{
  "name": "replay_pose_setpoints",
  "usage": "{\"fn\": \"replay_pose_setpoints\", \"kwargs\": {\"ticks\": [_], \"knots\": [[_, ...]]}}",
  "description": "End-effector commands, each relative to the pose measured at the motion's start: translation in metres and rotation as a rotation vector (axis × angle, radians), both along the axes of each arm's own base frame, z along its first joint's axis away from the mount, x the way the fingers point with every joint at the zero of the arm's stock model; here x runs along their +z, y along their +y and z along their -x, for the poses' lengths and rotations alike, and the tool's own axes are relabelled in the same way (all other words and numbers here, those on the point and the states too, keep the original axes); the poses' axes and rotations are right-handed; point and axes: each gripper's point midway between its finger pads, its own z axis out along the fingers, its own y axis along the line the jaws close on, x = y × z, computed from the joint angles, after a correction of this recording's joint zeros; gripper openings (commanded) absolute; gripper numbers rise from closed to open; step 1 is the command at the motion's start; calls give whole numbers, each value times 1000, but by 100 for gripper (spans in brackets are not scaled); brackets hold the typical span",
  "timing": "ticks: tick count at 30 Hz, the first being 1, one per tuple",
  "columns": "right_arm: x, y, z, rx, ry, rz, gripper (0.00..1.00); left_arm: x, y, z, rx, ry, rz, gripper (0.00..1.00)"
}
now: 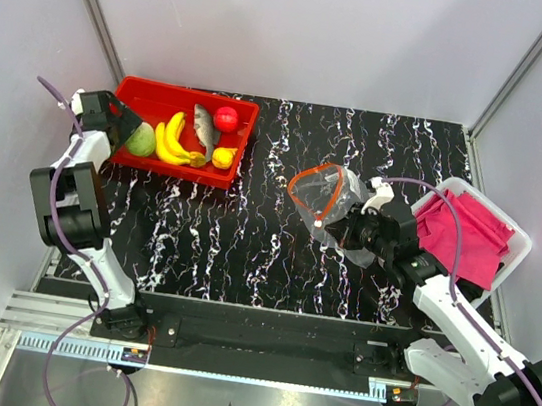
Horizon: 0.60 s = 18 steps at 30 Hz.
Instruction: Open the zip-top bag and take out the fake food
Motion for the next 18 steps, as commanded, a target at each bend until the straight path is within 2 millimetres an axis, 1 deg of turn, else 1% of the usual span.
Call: {"fn": "replay_pose_setpoints", "kwargs": {"ticks": [1,2,3,4,5,6,7,8,9,11,12,13,14,15,16,17,18], "knots": [[19,6,-4,17,-29,-37,0,21,10,17,35,13,-50,99],[19,6,-4,18,-31,-37,0,25,9,18,33,6,-53,99],[20,7,-4,18,-28,-37,0,35,7,21,33,-12,-58,99],[22,7,-6,19,-32,-38,0,36,4,24,29,-11,-54,99],[24,8,-7,22,-38,-37,0,42,2,26,26,-24,-55,99],[23,8,-10,20,-37,-30,0,53,-2,28,18,-45,-57,99],[29,10,-13,22,-48,-31,0,58,-8,29,2,-53,-53,99],[29,9,-15,27,-53,-14,0,64,-14,30,-15,-65,-48,99],[25,9,-19,16,-47,4,0,73,-22,35,-31,-72,-42,99],[31,8,-28,17,-81,32,0,77,-42,41,-75,-76,-35,99],[27,7,-34,6,-82,58,0,92,-51,48,-94,-109,-48,99],[35,7,-41,1,-107,67,0,84,-71,56,-137,-93,-46,99],[36,6,-47,-4,-124,91,0,84,-82,62,-157,-95,-53,99],[31,5,-55,-27,-115,113,0,96,-95,71,-184,-130,-60,99],[42,8,-61,-26,-140,108,0,81,-122,81,-241,-109,-36,99],[46,11,-67,-17,-161,110,0,79,-138,87,-277,-118,-29,99],[41,15,-71,-1,-150,115,0,90,-154,97,-313,-159,-30,99]]}}
